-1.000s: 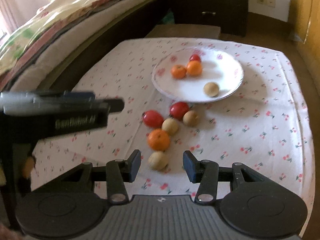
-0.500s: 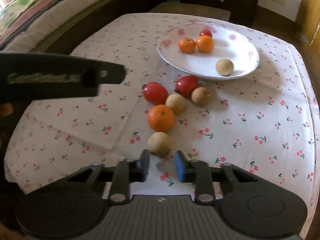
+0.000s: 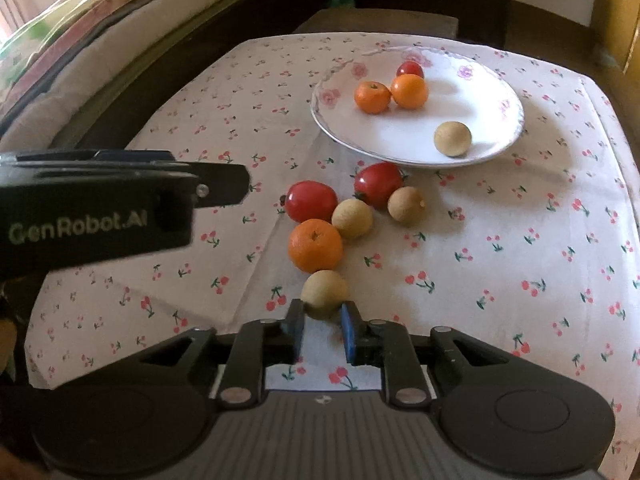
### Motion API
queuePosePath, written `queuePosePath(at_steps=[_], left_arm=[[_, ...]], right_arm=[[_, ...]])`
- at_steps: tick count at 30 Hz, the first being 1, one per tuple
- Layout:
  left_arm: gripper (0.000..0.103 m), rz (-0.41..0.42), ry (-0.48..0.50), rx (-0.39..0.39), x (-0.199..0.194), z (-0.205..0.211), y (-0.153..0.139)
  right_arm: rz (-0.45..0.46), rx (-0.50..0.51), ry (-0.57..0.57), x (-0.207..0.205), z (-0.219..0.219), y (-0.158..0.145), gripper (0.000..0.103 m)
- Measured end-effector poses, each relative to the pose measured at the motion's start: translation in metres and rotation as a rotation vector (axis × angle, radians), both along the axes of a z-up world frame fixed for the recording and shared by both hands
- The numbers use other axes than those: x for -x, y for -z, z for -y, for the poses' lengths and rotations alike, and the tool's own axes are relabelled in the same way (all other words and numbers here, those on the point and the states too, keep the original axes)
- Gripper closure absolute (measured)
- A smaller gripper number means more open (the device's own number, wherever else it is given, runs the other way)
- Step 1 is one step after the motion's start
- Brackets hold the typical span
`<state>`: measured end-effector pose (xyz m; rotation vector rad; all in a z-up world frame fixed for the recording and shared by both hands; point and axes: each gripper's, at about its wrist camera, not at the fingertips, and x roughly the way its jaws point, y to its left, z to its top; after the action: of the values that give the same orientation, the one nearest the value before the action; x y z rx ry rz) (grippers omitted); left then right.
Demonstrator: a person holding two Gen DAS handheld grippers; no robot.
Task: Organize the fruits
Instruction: 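Close the right gripper on a small brown round fruit, then close the left gripper on a mandarin orange while the right holds its brown fruit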
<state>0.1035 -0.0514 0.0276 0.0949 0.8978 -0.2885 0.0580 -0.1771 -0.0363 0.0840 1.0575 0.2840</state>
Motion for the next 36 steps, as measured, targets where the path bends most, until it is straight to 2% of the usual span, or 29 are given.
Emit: queuePosePath(at_steps=[10, 14, 23, 29, 36], left_arm=[[0.039, -0.049, -0.011, 0.016, -0.007, 0.0, 0.008], [0.039, -0.063, -0.011, 0.007, -0.009, 0.001, 0.011], [0.043, -0.151, -0.024, 0.017, -0.019, 0.019, 0.031], [0.043, -0.166, -0.016, -0.012, -0.023, 0.036, 0.041], [0.051, -0.197, -0.024, -0.036, -0.026, 0.045, 0.055]], right_arm=[[-0.001, 0.032, -0.008, -0.01, -0.005, 0.004, 0.078], [-0.002, 0.031, 0.026, -0.002, 0.008, -0.001, 0.078], [-0.001, 0.023, 0.054, 0.011, 0.024, -0.009, 0.078], [-0.007, 0.017, 0.082, 0.012, 0.036, -0.008, 0.078], [-0.019, 0.017, 0.102, 0.012, 0.044, -0.005, 0.078]])
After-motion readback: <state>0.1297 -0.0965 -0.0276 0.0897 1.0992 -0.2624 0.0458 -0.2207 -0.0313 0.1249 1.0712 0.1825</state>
